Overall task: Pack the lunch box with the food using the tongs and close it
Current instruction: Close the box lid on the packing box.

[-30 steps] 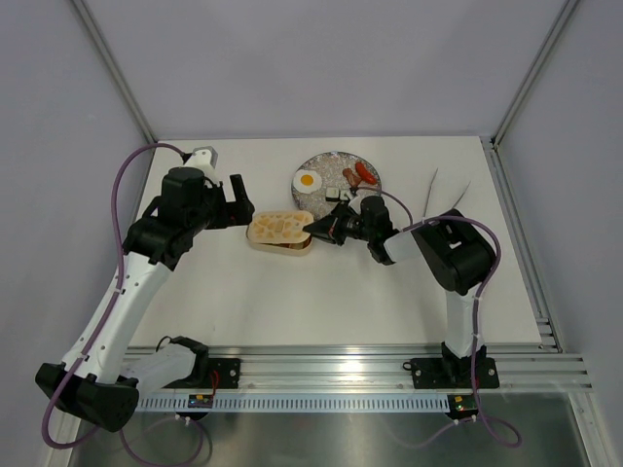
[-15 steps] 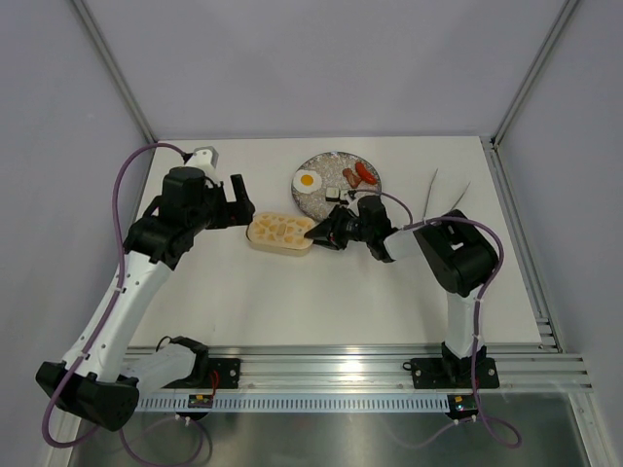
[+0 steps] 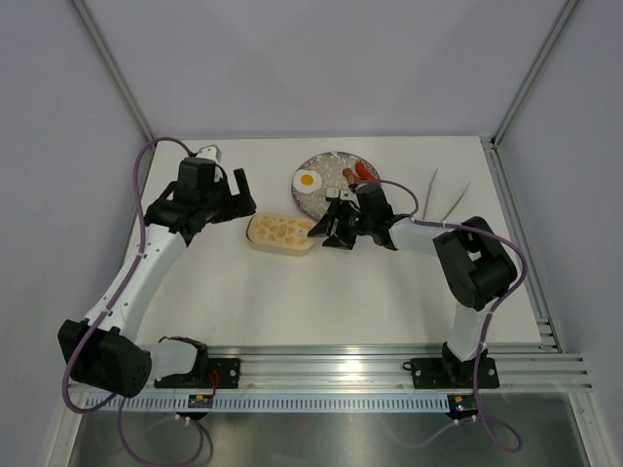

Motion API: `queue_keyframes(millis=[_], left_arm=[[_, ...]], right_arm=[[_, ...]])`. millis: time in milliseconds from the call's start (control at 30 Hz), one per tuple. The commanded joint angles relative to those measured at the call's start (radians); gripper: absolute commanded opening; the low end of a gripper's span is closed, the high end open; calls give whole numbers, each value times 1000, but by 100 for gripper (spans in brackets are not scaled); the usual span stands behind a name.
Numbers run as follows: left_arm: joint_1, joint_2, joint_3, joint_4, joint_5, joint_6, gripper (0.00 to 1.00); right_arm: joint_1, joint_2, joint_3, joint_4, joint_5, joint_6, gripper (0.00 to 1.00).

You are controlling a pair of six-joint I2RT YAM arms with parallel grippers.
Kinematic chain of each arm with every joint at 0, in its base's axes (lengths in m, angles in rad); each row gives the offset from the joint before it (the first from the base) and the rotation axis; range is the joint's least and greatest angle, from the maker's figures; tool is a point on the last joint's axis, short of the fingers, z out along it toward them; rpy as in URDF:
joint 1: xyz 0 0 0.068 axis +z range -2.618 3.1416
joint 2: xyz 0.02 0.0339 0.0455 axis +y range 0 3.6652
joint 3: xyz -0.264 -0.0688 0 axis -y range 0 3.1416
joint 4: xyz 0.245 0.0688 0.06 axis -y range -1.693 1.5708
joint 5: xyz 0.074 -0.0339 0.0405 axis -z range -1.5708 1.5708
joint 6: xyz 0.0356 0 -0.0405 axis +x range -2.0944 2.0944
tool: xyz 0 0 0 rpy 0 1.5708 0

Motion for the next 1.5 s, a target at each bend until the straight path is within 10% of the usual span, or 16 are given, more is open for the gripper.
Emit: queue_keyframes(millis=[0,200,333,533,867,1467], left_arm=[[59,58,-11,85,29,-81,99],[178,171,-19,157,90,-182,99],[217,283,27,147,80,-181,99],[228,473,98,151,127,-187,97],[229,497,-5,355,399,-236,98],[229,520,-39,374,445,-221,99]], right_arm=[[3,-108,51,-158,89,-100,70],[3,-164,63,-330,239,-147,59],[8,-147,137,-462,345,-176,26],[65,-55,305,-674,461,-252,5],[120,74,430,-734,444,-262,4],[171,187,577,-760,405,-249,2]])
